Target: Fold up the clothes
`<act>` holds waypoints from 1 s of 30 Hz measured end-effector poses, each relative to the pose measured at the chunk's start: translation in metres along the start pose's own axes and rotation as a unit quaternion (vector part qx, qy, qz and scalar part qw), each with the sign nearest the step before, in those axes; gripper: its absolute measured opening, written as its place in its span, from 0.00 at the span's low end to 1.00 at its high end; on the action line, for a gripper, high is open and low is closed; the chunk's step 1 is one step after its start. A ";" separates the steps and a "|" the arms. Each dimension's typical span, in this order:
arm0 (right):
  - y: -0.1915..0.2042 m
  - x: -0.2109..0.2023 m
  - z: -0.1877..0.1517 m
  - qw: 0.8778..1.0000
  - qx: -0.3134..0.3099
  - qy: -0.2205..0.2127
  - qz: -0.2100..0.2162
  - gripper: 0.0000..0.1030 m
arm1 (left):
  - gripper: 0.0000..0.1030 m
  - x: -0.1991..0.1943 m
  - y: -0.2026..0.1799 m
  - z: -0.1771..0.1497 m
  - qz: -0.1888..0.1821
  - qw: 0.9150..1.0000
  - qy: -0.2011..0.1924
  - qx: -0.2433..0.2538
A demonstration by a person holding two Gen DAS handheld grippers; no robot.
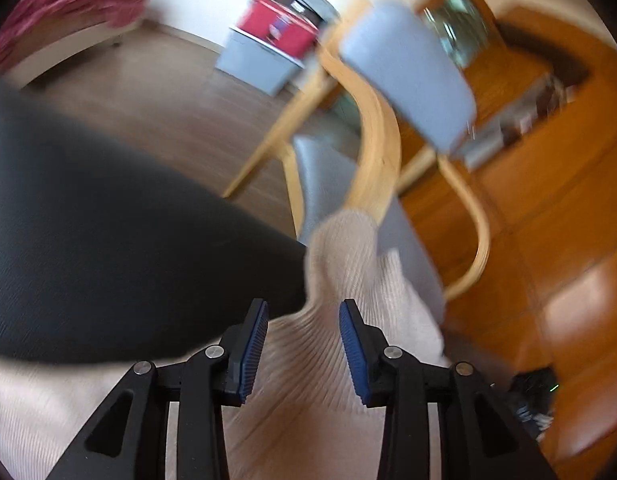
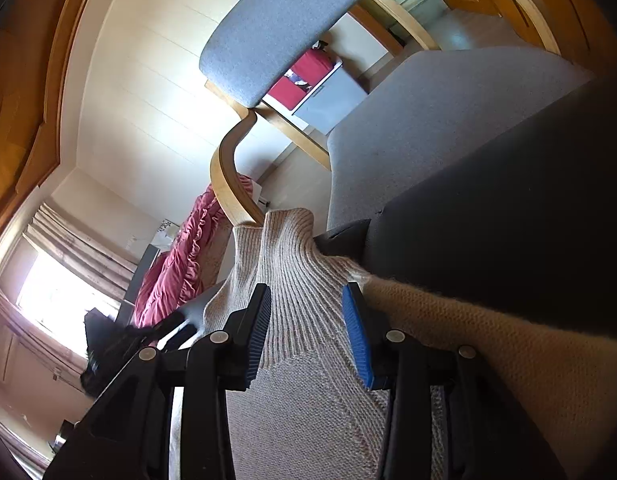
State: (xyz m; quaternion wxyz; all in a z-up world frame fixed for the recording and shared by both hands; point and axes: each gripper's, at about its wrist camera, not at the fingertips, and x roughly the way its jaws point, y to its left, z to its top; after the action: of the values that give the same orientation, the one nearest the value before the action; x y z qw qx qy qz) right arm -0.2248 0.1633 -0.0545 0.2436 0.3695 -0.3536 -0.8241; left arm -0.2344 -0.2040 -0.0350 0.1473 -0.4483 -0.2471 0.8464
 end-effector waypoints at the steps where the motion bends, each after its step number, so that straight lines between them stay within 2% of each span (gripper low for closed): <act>1: 0.000 -0.001 0.000 1.000 0.000 0.000 0.001 0.39 | 0.36 0.009 -0.004 0.004 0.004 1.000 0.008 0.013; 5: -0.001 -0.004 -0.001 1.000 0.000 0.002 0.005 0.39 | 0.36 0.027 -0.008 0.023 0.000 1.000 0.001 0.029; 9: -0.002 -0.004 -0.001 1.000 0.001 0.003 0.008 0.39 | 0.37 0.051 -0.009 0.040 -0.025 0.999 0.032 0.020; 12: -0.003 -0.005 -0.002 1.000 0.003 0.002 0.010 0.39 | 0.37 0.062 -0.014 0.050 -0.022 0.999 0.042 0.027; 14: -0.003 -0.005 -0.002 1.000 0.004 0.002 0.011 0.39 | 0.38 0.070 -0.018 0.053 -0.024 0.998 0.050 0.032; 18: -0.003 -0.003 -0.002 1.000 0.005 0.001 0.013 0.39 | 0.43 0.076 -0.024 0.051 -0.029 0.998 0.044 0.037; 20: -0.003 -0.003 -0.002 1.000 0.005 0.001 0.013 0.39 | 0.37 0.077 -0.022 0.049 -0.025 0.999 0.038 0.029; 21: -0.003 -0.003 -0.002 1.000 0.005 0.001 0.014 0.39 | 0.19 0.077 -0.021 0.048 -0.023 0.999 0.034 0.025; 22: -0.003 -0.003 -0.002 1.000 0.005 0.001 0.014 0.39 | 0.08 0.079 -0.020 0.046 -0.029 0.999 0.038 0.024; 26: -0.004 -0.003 -0.002 1.000 0.010 -0.001 0.020 0.39 | 0.05 0.069 -0.019 0.039 -0.063 0.998 0.015 0.026; 30: -0.011 -0.006 -0.001 0.999 0.031 -0.010 0.042 0.39 | 0.04 0.041 -0.017 0.034 -0.127 0.991 -0.030 0.016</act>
State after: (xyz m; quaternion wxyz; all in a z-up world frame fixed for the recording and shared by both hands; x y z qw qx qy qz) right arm -0.2224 0.1735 -0.0604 0.2629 0.3534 -0.3968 -0.8053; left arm -0.2848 -0.1805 -0.0373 0.2529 -0.3856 -0.2928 0.8376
